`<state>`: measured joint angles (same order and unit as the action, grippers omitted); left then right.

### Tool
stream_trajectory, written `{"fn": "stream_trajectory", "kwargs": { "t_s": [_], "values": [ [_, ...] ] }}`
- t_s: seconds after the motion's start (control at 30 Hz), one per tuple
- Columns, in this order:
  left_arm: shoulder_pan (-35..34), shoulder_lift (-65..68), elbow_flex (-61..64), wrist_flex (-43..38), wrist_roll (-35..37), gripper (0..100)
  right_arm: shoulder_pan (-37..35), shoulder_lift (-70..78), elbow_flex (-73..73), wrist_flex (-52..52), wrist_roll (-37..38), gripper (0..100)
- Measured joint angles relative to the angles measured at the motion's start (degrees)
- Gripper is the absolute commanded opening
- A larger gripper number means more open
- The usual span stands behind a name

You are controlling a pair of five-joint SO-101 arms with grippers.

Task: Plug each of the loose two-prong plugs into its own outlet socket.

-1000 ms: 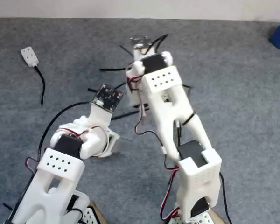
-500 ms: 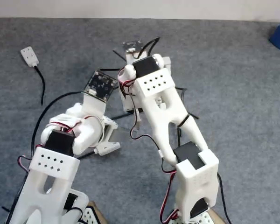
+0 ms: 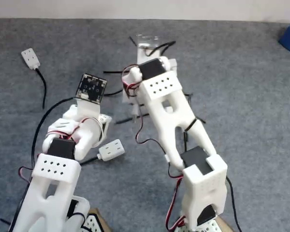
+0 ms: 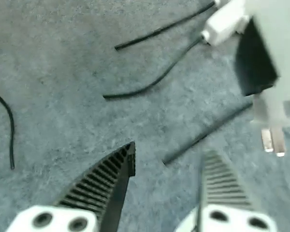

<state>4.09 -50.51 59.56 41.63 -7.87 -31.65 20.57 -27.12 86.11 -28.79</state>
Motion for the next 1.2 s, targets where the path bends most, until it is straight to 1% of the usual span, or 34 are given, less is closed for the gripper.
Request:
{"fn": "stream_trajectory", "kwargs": {
  "t_s": [0.1, 0.2, 0.33, 0.53, 0.63, 0.8, 0.9, 1.0, 1.2],
  "values": [
    [-1.6, 0.0, 0.2, -2.1, 0.0, 27, 1.0, 0.0, 3.4, -4.2, -1.8, 0.6],
    [-1.5, 0.0, 0.2, -2.8, 0.0, 31, 0.9, 0.0, 6.4, -7.6, -2.5, 0.6],
    [-1.5, 0.0, 1.1, -4.9, 0.0, 32, 0.9, 0.0, 8.8, -10.6, -2.6, 0.6],
    [-1.9, 0.0, 4.7, -11.6, -0.8, 32, 3.0, 0.0, 8.8, -13.8, -2.8, 0.6],
    [-2.9, 0.0, 6.9, -16.3, -4.5, 32, 3.5, 0.0, 8.8, -12.7, -2.8, 0.6],
    [-4.0, 0.0, 9.7, -23.0, -10.3, 32, 1.9, 0.0, 4.4, -5.2, -2.8, 0.6],
    [-4.0, 0.0, 10.5, -26.0, -11.1, 32, -0.2, 0.0, 0.5, -1.9, -2.8, 0.6],
    [-3.2, 0.0, 11.6, -28.4, -11.3, 32, -1.1, 0.0, -0.9, -1.1, -2.8, 0.6],
    [0.0, 0.0, 11.7, -29.7, -11.3, 32, -1.2, 0.0, -1.1, -1.1, -2.8, 0.6]
  ]
}}
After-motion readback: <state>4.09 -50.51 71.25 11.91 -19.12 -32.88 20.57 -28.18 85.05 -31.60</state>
